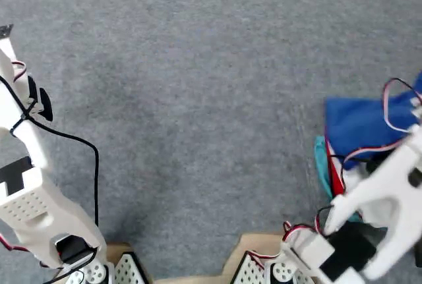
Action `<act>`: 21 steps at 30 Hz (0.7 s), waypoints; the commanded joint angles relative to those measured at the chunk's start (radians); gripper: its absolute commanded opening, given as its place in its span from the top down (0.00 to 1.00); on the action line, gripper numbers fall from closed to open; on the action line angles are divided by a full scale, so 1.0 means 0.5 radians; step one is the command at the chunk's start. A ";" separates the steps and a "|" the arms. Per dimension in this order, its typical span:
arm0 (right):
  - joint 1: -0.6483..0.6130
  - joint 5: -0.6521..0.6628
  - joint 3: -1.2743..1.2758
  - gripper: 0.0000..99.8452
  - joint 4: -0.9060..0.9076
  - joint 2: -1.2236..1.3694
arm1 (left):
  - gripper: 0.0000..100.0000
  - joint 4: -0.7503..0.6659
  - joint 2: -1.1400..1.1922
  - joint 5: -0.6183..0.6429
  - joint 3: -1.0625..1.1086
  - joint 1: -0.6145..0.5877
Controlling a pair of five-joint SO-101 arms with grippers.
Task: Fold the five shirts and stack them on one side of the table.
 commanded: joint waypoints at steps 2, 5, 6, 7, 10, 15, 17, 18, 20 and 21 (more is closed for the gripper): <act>0.183 0.068 -0.130 0.99 0.003 -0.253 | 0.84 0.021 -0.124 -0.021 -0.009 0.003; 0.284 0.114 -0.115 0.99 0.015 -0.311 | 0.84 0.021 -0.127 -0.021 -0.009 0.003; 0.321 0.132 -0.112 0.99 0.018 -0.327 | 0.84 0.021 -0.127 -0.021 -0.009 0.003; 0.361 0.132 -0.112 0.99 0.018 -0.342 | 0.84 0.021 -0.124 -0.021 -0.009 0.003; 0.453 0.132 -0.112 0.99 0.018 -0.391 | 0.84 0.021 -0.118 -0.021 -0.009 0.006; 0.502 0.132 -0.112 0.99 0.018 -0.468 | 0.84 0.021 -0.115 -0.021 -0.009 0.009; 0.489 0.132 -0.112 0.99 0.018 -0.480 | 0.84 0.021 -0.115 -0.021 -0.009 0.009; 0.486 0.126 -0.112 0.99 0.006 -0.480 | 0.84 0.021 -0.115 -0.021 -0.006 0.009; 0.400 0.120 -0.124 0.99 -0.025 -0.474 | 0.84 0.021 -0.115 -0.021 -0.006 0.006; 0.345 0.120 -0.112 0.99 -0.074 -0.474 | 0.84 0.021 -0.115 -0.021 -0.006 0.006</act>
